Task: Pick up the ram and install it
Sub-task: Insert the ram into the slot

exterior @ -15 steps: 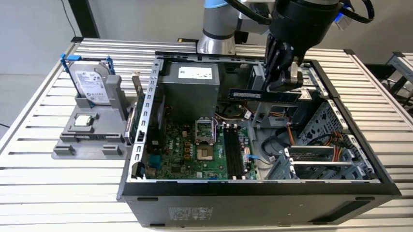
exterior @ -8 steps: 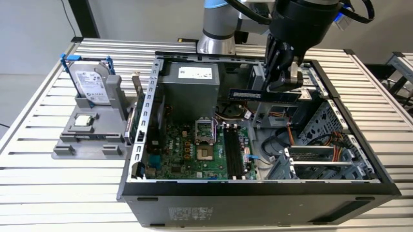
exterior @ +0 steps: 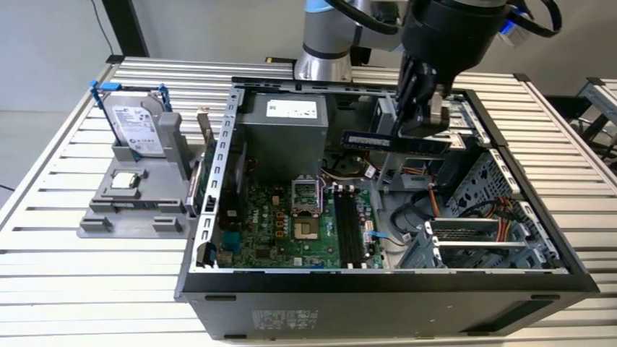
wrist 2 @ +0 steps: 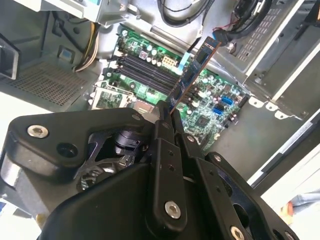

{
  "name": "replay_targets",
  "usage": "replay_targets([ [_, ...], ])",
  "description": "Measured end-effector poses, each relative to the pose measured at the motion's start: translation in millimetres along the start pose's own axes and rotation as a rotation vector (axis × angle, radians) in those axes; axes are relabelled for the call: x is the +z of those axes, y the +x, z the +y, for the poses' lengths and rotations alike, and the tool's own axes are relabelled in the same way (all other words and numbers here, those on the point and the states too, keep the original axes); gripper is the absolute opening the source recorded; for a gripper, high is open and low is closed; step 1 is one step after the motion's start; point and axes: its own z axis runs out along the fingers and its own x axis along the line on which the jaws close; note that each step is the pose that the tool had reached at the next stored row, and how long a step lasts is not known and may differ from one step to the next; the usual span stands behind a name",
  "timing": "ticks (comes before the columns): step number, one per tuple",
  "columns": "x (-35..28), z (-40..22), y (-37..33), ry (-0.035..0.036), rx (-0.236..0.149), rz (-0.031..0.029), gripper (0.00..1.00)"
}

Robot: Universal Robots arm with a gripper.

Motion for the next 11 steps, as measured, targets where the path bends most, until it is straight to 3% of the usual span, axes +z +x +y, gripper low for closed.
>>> replay_targets([
  [11, 0.0, 0.0, 0.0, 0.0035, 0.122, -0.0030, 0.00],
])
